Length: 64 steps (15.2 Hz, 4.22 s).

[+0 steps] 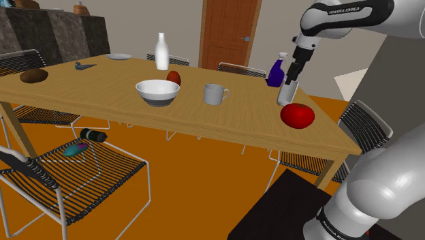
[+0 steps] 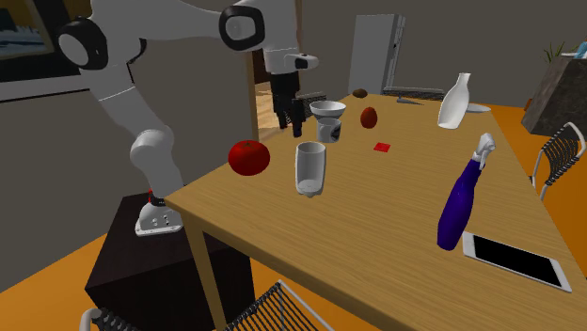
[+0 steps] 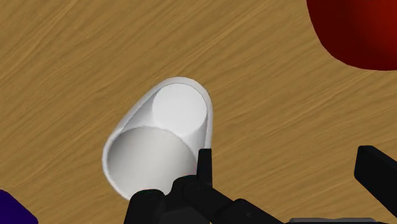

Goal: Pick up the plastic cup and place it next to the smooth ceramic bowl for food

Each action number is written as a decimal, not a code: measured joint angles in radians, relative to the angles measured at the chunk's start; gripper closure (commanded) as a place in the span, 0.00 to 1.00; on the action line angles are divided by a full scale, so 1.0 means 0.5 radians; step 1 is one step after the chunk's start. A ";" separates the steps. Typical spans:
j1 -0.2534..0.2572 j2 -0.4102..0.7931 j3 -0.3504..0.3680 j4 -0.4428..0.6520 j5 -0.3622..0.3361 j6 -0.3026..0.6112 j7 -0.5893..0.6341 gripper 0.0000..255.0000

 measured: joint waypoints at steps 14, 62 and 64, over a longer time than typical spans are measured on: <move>-0.146 0.762 -0.351 0.609 0.435 0.019 -0.613 0.00; -0.284 1.020 -0.390 1.540 0.605 -0.708 -0.678 1.00; -0.322 1.073 -0.396 1.656 0.644 -0.781 -0.695 1.00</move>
